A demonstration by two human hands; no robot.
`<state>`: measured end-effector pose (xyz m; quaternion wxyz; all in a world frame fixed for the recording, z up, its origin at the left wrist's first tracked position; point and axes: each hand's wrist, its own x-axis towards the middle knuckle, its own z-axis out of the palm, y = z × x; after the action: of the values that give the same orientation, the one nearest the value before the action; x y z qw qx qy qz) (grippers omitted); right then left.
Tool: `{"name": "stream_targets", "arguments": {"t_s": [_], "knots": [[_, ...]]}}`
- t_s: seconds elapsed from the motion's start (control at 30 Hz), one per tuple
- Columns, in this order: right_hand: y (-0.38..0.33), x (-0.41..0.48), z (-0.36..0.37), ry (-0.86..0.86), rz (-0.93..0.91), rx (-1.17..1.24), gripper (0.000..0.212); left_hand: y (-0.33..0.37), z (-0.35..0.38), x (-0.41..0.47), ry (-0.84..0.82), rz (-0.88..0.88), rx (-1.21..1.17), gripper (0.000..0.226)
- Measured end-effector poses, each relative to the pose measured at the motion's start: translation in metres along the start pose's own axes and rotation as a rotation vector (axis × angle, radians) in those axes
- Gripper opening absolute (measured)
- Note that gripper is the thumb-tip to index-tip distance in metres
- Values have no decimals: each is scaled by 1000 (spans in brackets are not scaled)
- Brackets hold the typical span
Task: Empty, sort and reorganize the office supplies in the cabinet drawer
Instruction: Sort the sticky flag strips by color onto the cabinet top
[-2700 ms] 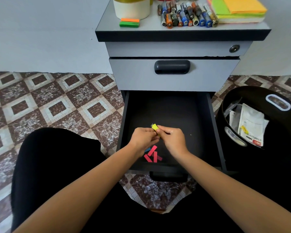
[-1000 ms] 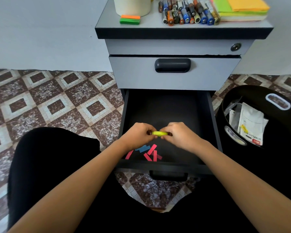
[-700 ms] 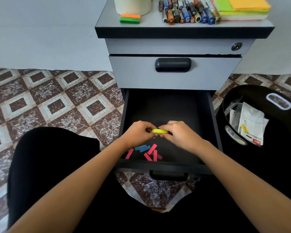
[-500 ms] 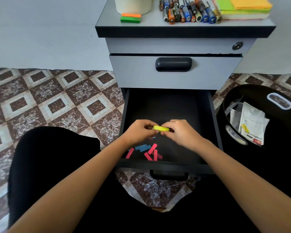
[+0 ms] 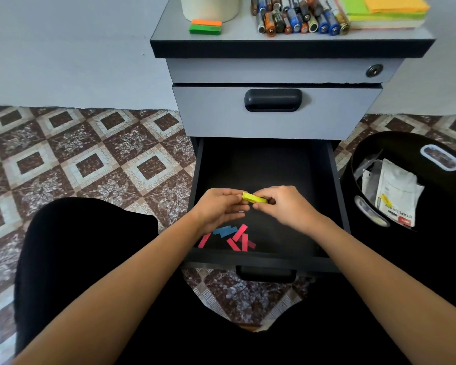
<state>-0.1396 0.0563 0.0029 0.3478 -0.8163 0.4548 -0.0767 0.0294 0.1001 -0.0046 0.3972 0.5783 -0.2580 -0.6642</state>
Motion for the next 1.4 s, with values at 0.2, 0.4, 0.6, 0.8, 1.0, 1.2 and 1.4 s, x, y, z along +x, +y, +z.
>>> {"name": "stream_targets", "arguments": {"t_s": [0.2, 0.4, 0.6, 0.8, 1.0, 1.2, 1.4], "knots": [[-1, 1, -2, -35, 24, 3, 21, 1, 1, -2, 20, -72, -162, 12], [-3, 1, -2, -47, 9, -94, 21, 1, 4, -1, 50, -30, 15, 16], [-5, 1, 3, -40, 8, -163, 21, -5, 9, 0, 100, 70, 289, 22], [-5, 0, 6, -32, -6, -198, 23, -8, 11, -1, 134, 84, 317, 17], [-7, 2, 0, 152, 149, 348, 29, 0, 7, -1, 159, 85, 158, 15], [-8, 2, 0, 149, 300, 683, 18, 6, 7, -3, 168, 115, 95, 14], [-18, 4, -2, 182, 317, 714, 12, 13, 6, -8, 188, 153, 143, 16]]}}
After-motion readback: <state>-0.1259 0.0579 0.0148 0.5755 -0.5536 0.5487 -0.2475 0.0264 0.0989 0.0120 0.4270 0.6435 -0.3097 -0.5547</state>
